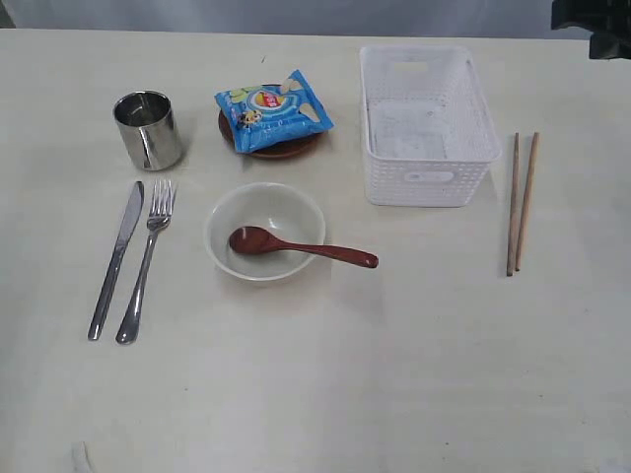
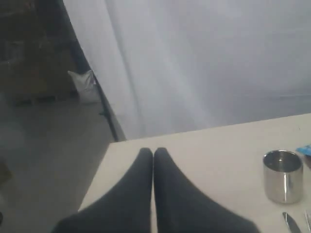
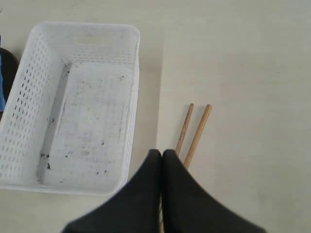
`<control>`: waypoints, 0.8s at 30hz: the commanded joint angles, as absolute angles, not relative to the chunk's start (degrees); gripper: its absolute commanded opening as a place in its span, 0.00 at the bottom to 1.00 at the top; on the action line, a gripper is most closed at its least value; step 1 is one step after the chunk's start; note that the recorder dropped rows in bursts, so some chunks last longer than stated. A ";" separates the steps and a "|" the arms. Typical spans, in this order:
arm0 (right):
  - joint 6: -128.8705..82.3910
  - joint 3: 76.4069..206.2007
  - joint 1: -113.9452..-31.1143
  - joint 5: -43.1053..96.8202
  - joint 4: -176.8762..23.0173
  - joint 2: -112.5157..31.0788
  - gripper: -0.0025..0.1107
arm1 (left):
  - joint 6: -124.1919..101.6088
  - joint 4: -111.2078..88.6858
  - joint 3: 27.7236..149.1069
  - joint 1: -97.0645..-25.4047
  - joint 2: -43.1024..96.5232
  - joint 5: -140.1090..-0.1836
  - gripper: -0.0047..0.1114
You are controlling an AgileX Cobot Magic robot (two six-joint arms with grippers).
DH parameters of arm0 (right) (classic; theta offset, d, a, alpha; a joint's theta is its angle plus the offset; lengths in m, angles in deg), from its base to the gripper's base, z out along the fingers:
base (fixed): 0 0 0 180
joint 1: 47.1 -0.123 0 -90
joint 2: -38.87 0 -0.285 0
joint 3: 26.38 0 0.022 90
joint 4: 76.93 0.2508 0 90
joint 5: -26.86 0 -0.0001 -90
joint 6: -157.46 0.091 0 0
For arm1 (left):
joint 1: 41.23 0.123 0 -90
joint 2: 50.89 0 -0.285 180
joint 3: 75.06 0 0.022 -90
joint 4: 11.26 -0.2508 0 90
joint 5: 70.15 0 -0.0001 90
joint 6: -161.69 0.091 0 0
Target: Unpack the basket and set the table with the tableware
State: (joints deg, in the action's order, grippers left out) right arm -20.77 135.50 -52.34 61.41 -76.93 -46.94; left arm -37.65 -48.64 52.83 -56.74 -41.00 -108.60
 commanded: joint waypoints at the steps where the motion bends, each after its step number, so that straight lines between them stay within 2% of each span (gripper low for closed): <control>1: -20.87 135.46 -52.36 61.45 -76.93 -46.52 0.02 | -35.58 -46.46 55.17 -56.24 -41.06 -108.89 0.04; 4: -21.04 135.46 -52.36 61.43 -76.93 -46.52 0.02 | -37.29 -43.50 55.48 -54.34 -41.17 -108.78 0.04; 10: -21.04 135.46 -52.47 61.32 -76.93 -46.52 0.02 | -35.09 -41.93 55.81 -46.11 -43.10 -109.68 0.04; 14: -21.04 135.46 -52.59 60.80 -76.93 -46.62 0.02 | -31.47 -30.03 55.92 -42.05 -43.10 -110.79 0.04; 20: -21.04 135.46 -52.59 60.13 -76.93 -47.29 0.02 | -14.36 -10.41 51.36 -41.23 -43.10 -108.29 0.04; 24: -21.04 135.46 -52.59 59.85 -75.87 -47.91 0.02 | -12.73 -7.52 49.58 -41.23 -43.10 -102.34 0.04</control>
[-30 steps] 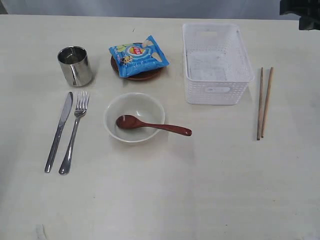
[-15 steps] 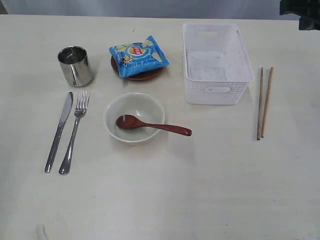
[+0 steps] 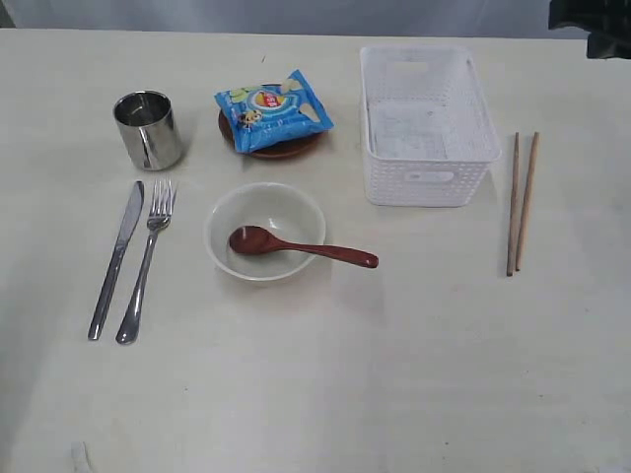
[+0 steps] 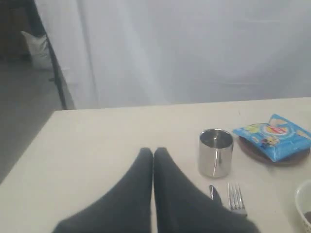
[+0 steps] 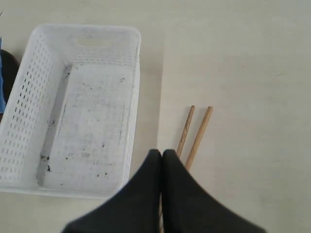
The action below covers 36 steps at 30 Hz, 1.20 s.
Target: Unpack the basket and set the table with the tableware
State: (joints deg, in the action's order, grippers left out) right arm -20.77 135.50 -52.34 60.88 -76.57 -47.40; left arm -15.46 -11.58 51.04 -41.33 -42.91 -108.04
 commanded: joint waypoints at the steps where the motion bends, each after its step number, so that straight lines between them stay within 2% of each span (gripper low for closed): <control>1: -21.04 135.46 -52.59 59.74 -75.87 -48.02 0.02 | -12.73 -7.40 49.27 -41.23 -43.10 -100.94 0.04; 9: -21.04 135.46 -52.59 59.80 -75.46 -48.54 0.02 | -11.71 0.58 42.78 -41.23 -43.10 -91.60 0.04; 13: -21.30 135.46 -52.59 59.71 -75.48 -48.54 0.02 | -11.71 2.06 39.10 -41.23 -43.10 -93.19 0.04; 23: -14.71 134.46 -52.59 61.94 -83.31 -51.32 0.02 | -11.71 1.38 39.79 -41.23 -43.10 -92.95 0.04; 36: -7.93 133.72 -52.59 61.90 -86.28 -62.04 0.02 | -12.55 3.26 40.42 -41.23 -43.10 -94.88 0.04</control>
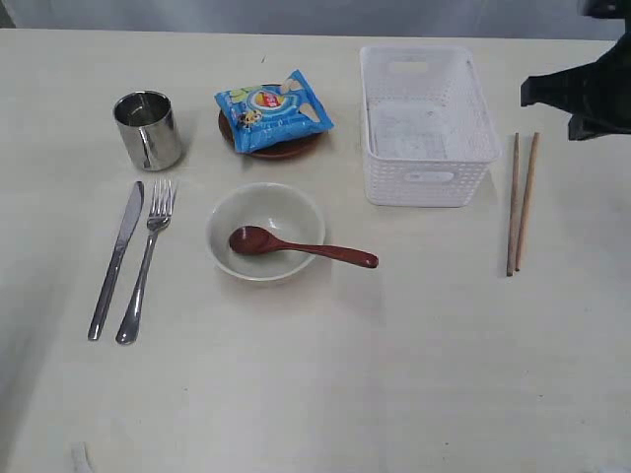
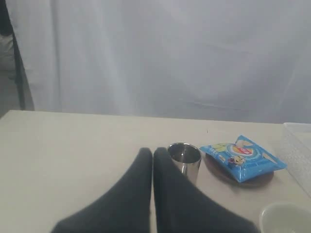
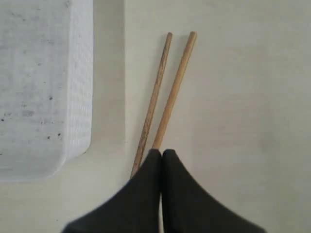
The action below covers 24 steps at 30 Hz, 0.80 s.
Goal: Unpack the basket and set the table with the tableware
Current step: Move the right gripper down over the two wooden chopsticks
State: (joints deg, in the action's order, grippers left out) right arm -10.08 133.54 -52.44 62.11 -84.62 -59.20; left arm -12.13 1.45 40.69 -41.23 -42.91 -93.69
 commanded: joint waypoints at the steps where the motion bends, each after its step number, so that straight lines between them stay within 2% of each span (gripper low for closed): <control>1: -7.63 134.35 -52.59 61.80 -86.28 -63.15 0.02 | -12.55 3.88 40.11 -41.23 -43.10 -94.61 0.04; 11: -7.34 141.56 -44.03 66.37 -80.26 -74.42 0.02 | -12.55 4.01 37.47 -41.23 -43.10 -90.99 0.04; 18: -15.09 142.33 -43.76 65.60 -71.38 -79.68 0.03 | -12.55 4.01 37.47 -41.23 -43.10 -90.61 0.04; 20: -15.09 142.33 -44.08 65.07 -71.37 -80.49 0.10 | -12.55 4.01 37.47 -41.23 -43.10 -90.61 0.04; 24: -15.09 142.33 -44.20 63.32 -70.92 -80.61 0.31 | -12.55 4.01 37.47 -41.23 -43.10 -90.87 0.04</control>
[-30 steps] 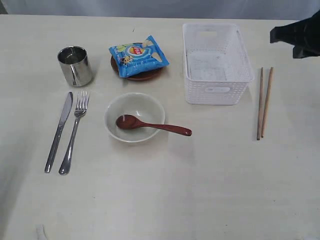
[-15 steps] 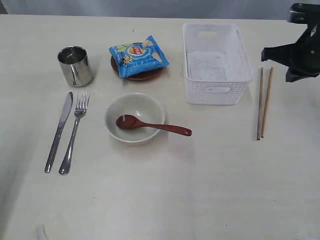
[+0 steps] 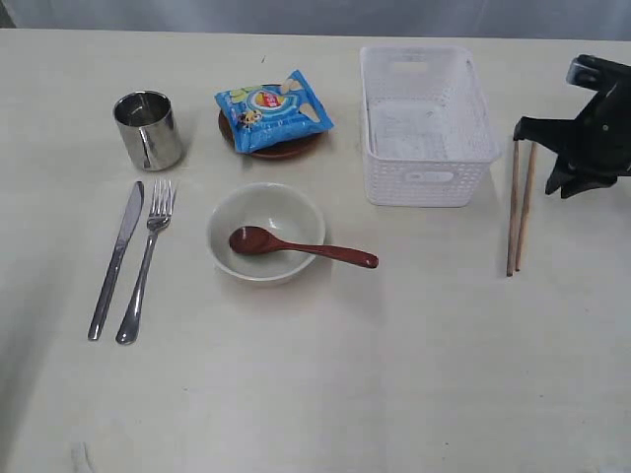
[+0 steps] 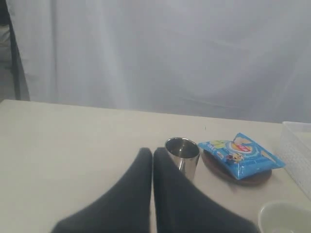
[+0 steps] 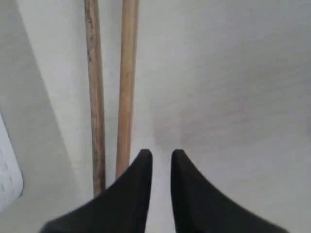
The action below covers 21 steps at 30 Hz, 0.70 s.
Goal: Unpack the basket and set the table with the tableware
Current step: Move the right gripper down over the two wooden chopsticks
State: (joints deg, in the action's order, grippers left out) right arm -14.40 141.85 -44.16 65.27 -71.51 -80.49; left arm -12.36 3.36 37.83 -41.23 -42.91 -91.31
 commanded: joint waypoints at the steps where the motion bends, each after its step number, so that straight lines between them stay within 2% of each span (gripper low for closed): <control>1: -14.96 142.33 -44.20 63.00 -70.92 -80.61 0.34 | -12.55 4.01 37.47 -41.23 -43.10 -91.13 0.04; 21: -14.86 142.33 -46.70 56.91 -68.45 -80.61 0.34 | -12.55 4.40 37.47 -41.23 -43.10 -98.57 0.04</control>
State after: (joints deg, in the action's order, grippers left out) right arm -14.61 141.94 -46.69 57.43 -68.64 -80.59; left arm -12.36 4.25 37.83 -41.23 -42.91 -98.02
